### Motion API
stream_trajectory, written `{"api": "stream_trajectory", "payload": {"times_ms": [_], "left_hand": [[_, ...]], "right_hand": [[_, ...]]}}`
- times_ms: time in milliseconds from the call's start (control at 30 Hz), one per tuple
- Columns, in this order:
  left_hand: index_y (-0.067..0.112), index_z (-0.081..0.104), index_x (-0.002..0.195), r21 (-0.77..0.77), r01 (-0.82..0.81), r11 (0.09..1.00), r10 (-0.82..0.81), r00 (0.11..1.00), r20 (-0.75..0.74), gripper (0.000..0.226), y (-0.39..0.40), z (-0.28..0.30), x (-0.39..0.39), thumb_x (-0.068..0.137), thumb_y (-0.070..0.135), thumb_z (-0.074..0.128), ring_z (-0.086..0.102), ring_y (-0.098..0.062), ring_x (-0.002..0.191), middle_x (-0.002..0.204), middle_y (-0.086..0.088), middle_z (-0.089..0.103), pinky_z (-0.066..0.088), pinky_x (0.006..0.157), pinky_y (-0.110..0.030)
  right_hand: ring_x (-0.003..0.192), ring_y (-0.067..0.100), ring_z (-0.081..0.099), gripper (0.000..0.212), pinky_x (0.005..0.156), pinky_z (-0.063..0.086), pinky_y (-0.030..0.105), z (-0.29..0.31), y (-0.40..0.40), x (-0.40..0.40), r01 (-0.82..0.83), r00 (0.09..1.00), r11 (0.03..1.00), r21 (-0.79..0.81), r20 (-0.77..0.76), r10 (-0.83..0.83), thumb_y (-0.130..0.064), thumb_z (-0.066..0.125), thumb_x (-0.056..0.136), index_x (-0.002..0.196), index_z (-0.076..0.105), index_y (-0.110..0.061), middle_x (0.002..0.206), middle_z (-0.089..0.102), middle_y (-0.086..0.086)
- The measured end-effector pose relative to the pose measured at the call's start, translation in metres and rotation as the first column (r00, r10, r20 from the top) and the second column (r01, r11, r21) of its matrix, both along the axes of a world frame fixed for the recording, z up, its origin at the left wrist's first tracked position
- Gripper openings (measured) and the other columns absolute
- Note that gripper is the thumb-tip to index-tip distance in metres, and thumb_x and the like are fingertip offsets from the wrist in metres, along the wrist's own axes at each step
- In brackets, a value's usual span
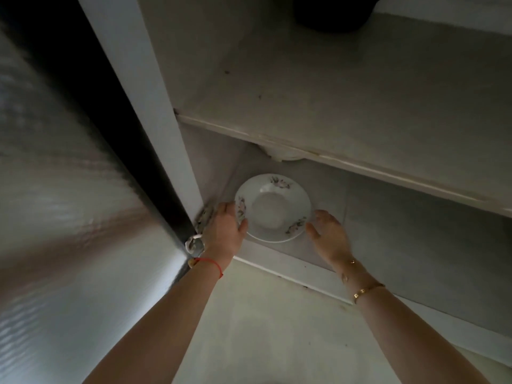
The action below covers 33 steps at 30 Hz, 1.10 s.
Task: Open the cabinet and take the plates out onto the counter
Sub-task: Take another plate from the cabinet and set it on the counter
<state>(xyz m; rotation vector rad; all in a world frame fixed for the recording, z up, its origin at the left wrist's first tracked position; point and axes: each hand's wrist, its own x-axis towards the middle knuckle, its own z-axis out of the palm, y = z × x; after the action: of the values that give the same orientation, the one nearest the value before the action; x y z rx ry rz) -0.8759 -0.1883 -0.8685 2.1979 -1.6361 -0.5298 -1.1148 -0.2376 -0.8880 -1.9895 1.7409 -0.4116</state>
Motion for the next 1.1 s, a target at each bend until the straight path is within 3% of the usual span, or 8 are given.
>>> {"api": "stream_trajectory", "payload": {"times_ms": [233,500,600,700,833,967,1033,1100], "left_hand": [[0.008,0.047,0.136,0.095,-0.008,0.995,0.016,0.996,-0.089,0.051,-0.027,-0.024,0.009,0.091,0.028,0.059,0.052,-0.034,0.121,0.132,-0.017,0.055,0.046,0.097,-0.042],[0.004,0.064,0.118,0.021,-0.061,0.998,0.064,0.953,-0.296,0.036,-0.028,-0.033,0.011,0.084,0.016,0.068,0.066,-0.032,0.102,0.11,-0.019,0.07,0.053,0.087,-0.04],[0.006,0.066,0.113,-0.009,-0.067,0.998,0.061,0.949,-0.309,0.033,-0.019,-0.037,0.009,0.083,0.016,0.07,0.068,-0.03,0.097,0.104,-0.015,0.073,0.051,0.078,-0.029],[0.008,0.067,0.111,-0.047,-0.067,0.997,0.05,0.95,-0.31,0.031,-0.003,-0.04,0.005,0.082,0.017,0.071,0.068,-0.026,0.093,0.101,-0.011,0.074,0.038,0.067,-0.017],[0.006,0.067,0.109,-0.084,-0.053,0.995,0.022,0.942,-0.334,0.029,0.023,-0.039,-0.001,0.081,0.014,0.072,0.067,-0.023,0.085,0.097,-0.012,0.073,0.035,0.063,-0.005],[0.012,0.065,0.114,-0.091,-0.052,0.994,0.018,0.939,-0.343,0.032,0.049,-0.038,-0.003,0.083,0.019,0.07,0.064,-0.014,0.079,0.099,-0.005,0.071,0.044,0.065,-0.014],[0.013,0.066,0.114,-0.114,-0.049,0.992,0.006,0.938,-0.346,0.032,0.06,-0.035,-0.003,0.083,0.017,0.07,0.063,-0.01,0.076,0.099,-0.002,0.071,0.042,0.063,-0.005],[0.013,0.066,0.114,-0.131,-0.052,0.99,-0.002,0.923,-0.384,0.031,0.07,-0.031,-0.004,0.083,0.015,0.069,0.067,-0.011,0.081,0.101,-0.001,0.072,0.053,0.069,-0.014]], "right_hand": [[0.107,0.033,0.059,0.037,0.083,0.048,0.031,-0.023,-0.026,0.015,0.096,0.99,0.994,0.049,0.099,-0.101,-0.023,0.06,0.09,0.12,0.057,-0.002,0.117,0.064,0.017],[0.099,0.031,0.063,0.032,0.076,0.045,0.024,-0.029,-0.022,0.02,0.162,0.961,0.987,0.016,0.226,-0.161,-0.016,0.064,0.086,0.114,0.059,-0.002,0.11,0.067,0.015],[0.097,0.03,0.064,0.029,0.075,0.049,0.026,-0.03,-0.013,0.016,0.162,0.957,0.987,0.005,0.243,-0.159,-0.014,0.065,0.085,0.111,0.061,-0.002,0.107,0.068,0.015],[0.092,0.027,0.065,0.027,0.072,0.05,0.027,-0.029,0.003,0.011,0.17,0.951,0.985,0.013,0.259,-0.168,-0.016,0.066,0.084,0.108,0.062,-0.004,0.102,0.069,0.012],[0.089,0.019,0.066,0.029,0.073,0.055,0.027,-0.028,0.032,0.002,0.17,0.936,0.985,0.027,0.307,-0.171,-0.018,0.069,0.083,0.11,0.063,-0.011,0.098,0.071,0.004],[0.071,0.004,0.061,0.028,0.06,0.038,-0.001,-0.026,0.059,-0.001,0.204,0.924,0.979,0.018,0.325,-0.199,-0.013,0.072,0.08,0.107,0.065,-0.013,0.085,0.07,-0.003],[0.067,-0.009,0.06,0.027,0.057,0.038,-0.002,-0.023,0.073,0.0,0.228,0.899,0.973,0.031,0.377,-0.222,-0.009,0.071,0.08,0.106,0.065,-0.013,0.075,0.067,-0.009],[0.07,-0.021,0.057,0.027,0.057,0.037,-0.004,-0.019,0.083,-0.001,0.237,0.893,0.971,0.015,0.39,-0.224,-0.008,0.071,0.081,0.107,0.065,-0.014,0.073,0.063,-0.017]]}}
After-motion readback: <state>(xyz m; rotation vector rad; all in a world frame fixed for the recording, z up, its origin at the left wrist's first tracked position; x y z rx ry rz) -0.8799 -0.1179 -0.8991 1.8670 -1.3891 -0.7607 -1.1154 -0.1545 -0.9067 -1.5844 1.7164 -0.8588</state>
